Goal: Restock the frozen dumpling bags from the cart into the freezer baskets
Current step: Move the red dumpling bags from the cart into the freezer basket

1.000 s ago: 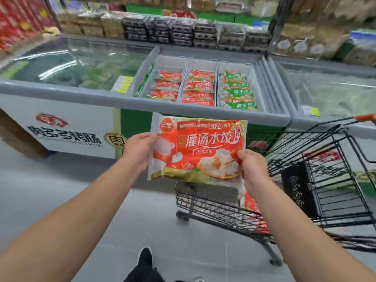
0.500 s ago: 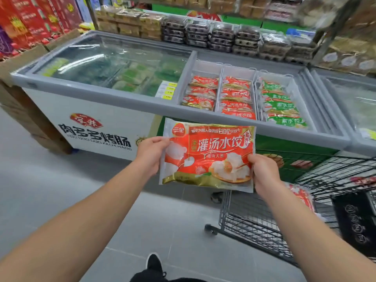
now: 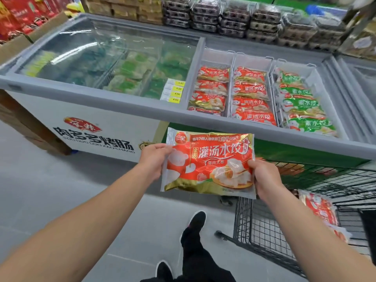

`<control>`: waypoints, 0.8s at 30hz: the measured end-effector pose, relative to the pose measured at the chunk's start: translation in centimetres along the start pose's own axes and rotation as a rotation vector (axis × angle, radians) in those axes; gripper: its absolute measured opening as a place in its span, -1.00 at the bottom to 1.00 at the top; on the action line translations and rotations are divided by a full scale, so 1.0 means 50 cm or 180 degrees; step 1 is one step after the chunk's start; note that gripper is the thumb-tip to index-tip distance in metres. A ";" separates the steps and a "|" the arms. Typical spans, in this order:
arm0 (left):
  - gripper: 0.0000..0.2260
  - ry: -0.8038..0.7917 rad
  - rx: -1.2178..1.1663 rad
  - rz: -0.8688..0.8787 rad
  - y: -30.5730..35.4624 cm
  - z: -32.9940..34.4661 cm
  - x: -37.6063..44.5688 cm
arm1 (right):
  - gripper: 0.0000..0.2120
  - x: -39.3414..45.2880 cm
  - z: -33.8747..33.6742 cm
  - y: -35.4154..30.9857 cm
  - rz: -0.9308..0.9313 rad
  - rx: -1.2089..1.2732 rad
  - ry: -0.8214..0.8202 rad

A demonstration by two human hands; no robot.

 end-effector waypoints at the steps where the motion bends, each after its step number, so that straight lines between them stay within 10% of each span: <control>1: -0.98 0.0007 0.0039 -0.0015 0.005 0.006 0.026 | -0.86 0.019 0.010 -0.005 0.0039 0.0006 -0.0022; 24: -0.80 -0.0227 0.1306 0.0690 0.361 0.360 0.569 | -0.83 0.514 0.110 -0.401 -0.0323 -0.0481 0.0261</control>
Point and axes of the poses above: each hand's wrist, its own x-axis towards the middle knuckle, its own z-axis out of the palm, y = z × x, the point moved 9 cm from there along x, towards the middle knuckle, and after that the axes turned 1 degree about z, right-handed, at the moved point
